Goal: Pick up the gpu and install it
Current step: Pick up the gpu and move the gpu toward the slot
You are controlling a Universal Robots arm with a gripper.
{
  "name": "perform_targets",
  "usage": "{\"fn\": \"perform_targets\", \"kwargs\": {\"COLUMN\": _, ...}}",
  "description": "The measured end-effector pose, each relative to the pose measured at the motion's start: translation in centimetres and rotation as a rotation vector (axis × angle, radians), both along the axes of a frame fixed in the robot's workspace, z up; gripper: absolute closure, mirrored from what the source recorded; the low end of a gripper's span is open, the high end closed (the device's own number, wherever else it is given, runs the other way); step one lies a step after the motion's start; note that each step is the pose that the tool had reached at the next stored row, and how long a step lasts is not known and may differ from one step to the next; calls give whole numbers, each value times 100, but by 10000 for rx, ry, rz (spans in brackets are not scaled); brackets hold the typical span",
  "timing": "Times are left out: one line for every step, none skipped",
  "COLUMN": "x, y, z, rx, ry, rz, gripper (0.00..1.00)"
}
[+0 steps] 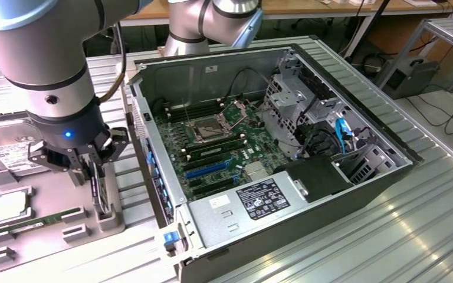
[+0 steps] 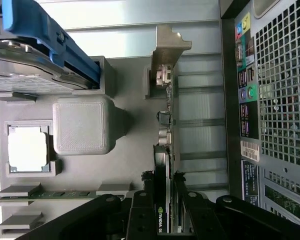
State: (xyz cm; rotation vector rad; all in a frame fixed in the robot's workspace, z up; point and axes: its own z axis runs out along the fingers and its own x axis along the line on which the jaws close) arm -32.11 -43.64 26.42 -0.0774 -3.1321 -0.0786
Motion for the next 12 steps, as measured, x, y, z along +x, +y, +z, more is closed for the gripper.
{"fn": "perform_targets", "kwargs": {"x": 0, "y": 0, "z": 20, "rx": 7, "ry": 0, "rz": 41, "gripper": 74}}
{"fn": "perform_targets", "kwargs": {"x": 0, "y": 0, "z": 37, "rx": 14, "ry": 0, "rz": 75, "gripper": 74}}
{"fn": "perform_targets", "kwargs": {"x": 0, "y": 0, "z": 64, "rx": 33, "ry": -2, "rz": 130, "gripper": 74}}
{"fn": "perform_targets", "kwargs": {"x": 0, "y": 0, "z": 97, "rx": 57, "ry": 0, "rz": 178, "gripper": 74}}
{"fn": "perform_targets", "kwargs": {"x": 0, "y": 0, "z": 138, "rx": 92, "ry": 0, "rz": 230, "gripper": 74}}
{"fn": "perform_targets", "kwargs": {"x": 1, "y": 0, "z": 175, "rx": 130, "ry": -1, "rz": 277, "gripper": 74}}
{"fn": "perform_targets", "kwargs": {"x": 1, "y": 0, "z": 214, "rx": 165, "ry": 0, "rz": 325, "gripper": 74}}
{"fn": "perform_targets", "kwargs": {"x": 1, "y": 0, "z": 259, "rx": 202, "ry": -1, "rz": 380, "gripper": 74}}
{"fn": "perform_targets", "kwargs": {"x": 1, "y": 0, "z": 293, "rx": 224, "ry": -1, "rz": 418, "gripper": 74}}
{"fn": "perform_targets", "kwargs": {"x": 1, "y": -1, "z": 328, "rx": 243, "ry": 0, "rz": 457, "gripper": 74}}
{"fn": "perform_targets", "kwargs": {"x": 2, "y": -2, "z": 374, "rx": 266, "ry": -1, "rz": 507, "gripper": 74}}
{"fn": "perform_targets", "kwargs": {"x": 2, "y": -3, "z": 412, "rx": 283, "ry": 0, "rz": 548, "gripper": 74}}
